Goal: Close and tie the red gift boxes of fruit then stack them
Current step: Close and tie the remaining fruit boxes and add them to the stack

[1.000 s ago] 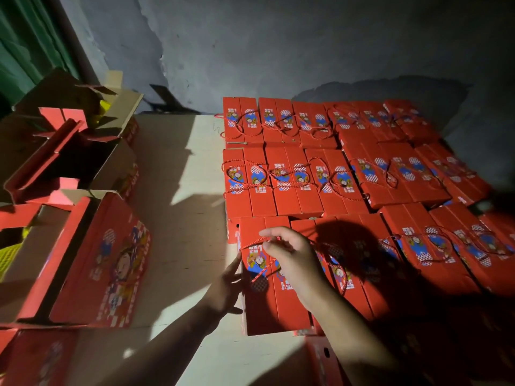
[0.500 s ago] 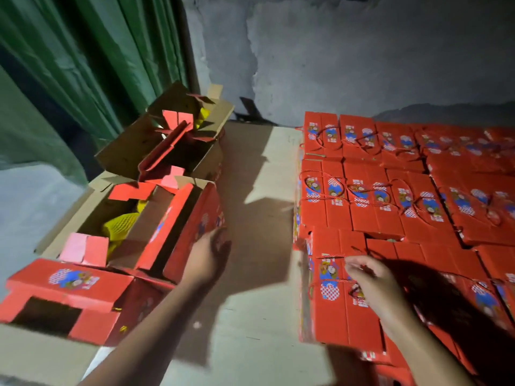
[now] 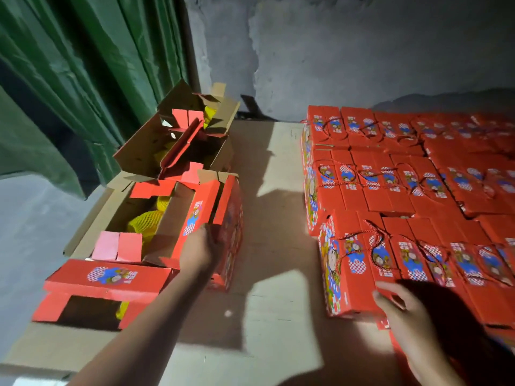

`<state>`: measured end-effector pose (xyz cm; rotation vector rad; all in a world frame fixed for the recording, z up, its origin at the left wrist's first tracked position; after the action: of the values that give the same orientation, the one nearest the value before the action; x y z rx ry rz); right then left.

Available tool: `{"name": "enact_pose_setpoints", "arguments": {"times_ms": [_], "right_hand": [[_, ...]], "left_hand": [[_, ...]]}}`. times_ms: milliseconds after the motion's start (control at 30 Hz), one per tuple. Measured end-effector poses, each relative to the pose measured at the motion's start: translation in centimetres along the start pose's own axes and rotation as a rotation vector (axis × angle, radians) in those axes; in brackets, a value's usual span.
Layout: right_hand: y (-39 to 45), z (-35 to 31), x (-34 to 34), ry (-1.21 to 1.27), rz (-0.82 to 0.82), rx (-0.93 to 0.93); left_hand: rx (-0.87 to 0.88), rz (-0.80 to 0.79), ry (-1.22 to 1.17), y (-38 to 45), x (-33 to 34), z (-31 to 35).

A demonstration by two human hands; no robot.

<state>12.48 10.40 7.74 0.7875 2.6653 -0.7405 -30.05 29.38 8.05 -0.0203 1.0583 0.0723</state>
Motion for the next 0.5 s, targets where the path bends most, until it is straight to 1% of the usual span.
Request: {"name": "enact_pose_setpoints", "arguments": {"times_ms": [133,300,500], "right_hand": [[-2.5,0.8,-0.8,0.011,0.019,0.005],[-4.5,1.6,-1.0,0.018,0.025,-0.012],[-5.4,1.9,0.2,0.063,-0.040,0.004]], "left_hand": [[0.083,-0.057,-0.016,-0.7,0.5,1.9],[0.219,-0.072,0.005,-3.3,0.8,3.5],[0.376,-0.148,0.062,-9.1,1.4,4.7]]}}
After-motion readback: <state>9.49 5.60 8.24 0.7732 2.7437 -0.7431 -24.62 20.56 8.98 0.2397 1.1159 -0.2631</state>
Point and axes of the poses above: each hand's wrist, its own y-axis towards the middle knuckle, its own x-axis out of the palm, z = x × y, the point moved 8 cm from there along y, towards the middle knuckle, and after that the axes turned 8 degrees about x, right-handed, at the moved point
